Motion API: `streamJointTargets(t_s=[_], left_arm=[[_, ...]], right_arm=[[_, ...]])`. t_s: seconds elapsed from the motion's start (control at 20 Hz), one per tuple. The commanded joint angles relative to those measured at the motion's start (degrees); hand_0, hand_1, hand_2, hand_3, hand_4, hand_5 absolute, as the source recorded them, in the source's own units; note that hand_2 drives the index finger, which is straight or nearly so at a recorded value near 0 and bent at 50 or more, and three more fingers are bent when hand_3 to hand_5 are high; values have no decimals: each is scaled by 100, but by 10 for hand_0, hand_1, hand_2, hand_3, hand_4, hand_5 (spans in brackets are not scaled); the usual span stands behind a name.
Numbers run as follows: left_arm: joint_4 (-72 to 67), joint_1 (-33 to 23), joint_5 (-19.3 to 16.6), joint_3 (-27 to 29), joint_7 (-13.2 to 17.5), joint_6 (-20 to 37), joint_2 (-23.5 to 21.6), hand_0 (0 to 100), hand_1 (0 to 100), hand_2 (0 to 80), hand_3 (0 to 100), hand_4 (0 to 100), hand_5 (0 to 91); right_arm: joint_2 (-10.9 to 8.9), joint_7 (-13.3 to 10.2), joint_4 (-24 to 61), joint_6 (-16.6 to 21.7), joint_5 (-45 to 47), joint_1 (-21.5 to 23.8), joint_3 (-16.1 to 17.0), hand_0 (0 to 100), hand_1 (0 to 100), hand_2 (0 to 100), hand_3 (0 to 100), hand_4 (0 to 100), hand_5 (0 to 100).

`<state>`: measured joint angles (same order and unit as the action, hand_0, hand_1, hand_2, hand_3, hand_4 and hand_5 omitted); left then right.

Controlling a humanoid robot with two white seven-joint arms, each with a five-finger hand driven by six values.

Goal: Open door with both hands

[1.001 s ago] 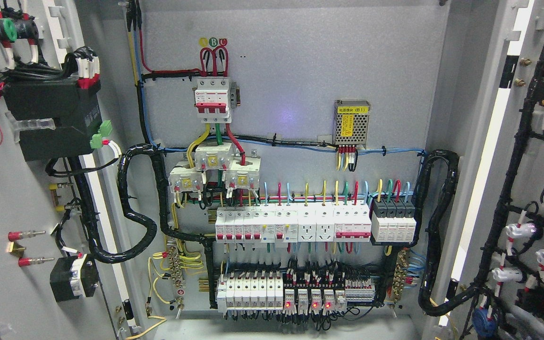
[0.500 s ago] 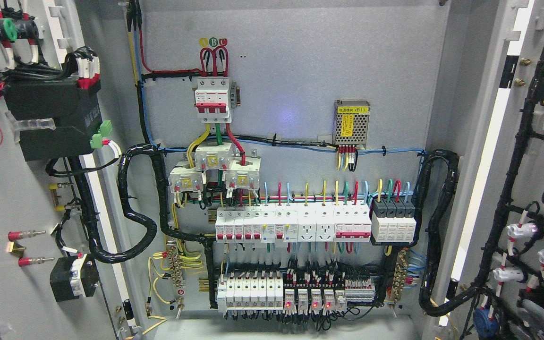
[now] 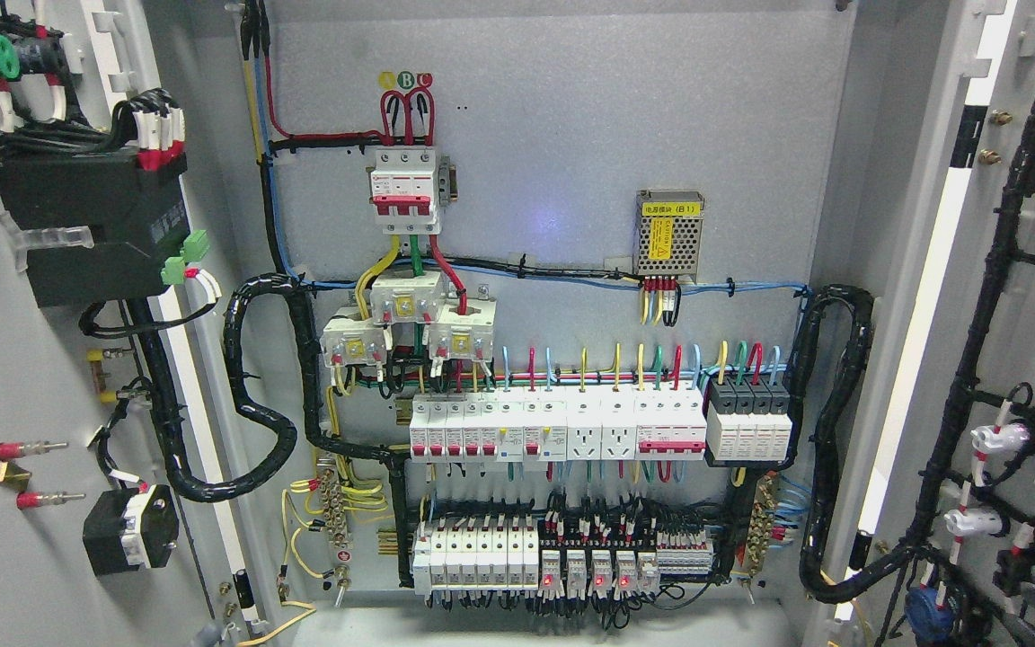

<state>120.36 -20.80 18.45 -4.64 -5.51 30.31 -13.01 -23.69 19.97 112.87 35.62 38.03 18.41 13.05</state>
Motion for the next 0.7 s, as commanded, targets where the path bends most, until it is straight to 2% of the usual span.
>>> streamJointTargets(t_s=[0.0,0.1,0.25,0.4,0.65], left_arm=[[-12,-20,421,648,-2,-16,-307,0,0,0,0,0,0],[-21,-64,623,789,-2,-16,-465,0,0,0,0,0,0],[-30,-99,922,1017,-2,-16,-606,0,0,0,0,0,0],[-30,-117,1133,1202,-2,-60,-711,0,0,0,0,0,0],[-56,-117,1739,1614,-2,-130,-1001,0,0,0,0,0,0]], right_arm=[[-13,-20,-72,6,240,163,285,191,0,0,0,0,0],[-13,-20,-72,6,337,225,312,191,0,0,0,0,0],[-21,-20,-54,6,355,400,522,191,0,0,0,0,0],[5,-20,-45,15,381,453,567,191,0,0,0,0,0],[14,-20,-37,15,390,550,663,191,0,0,0,0,0]])
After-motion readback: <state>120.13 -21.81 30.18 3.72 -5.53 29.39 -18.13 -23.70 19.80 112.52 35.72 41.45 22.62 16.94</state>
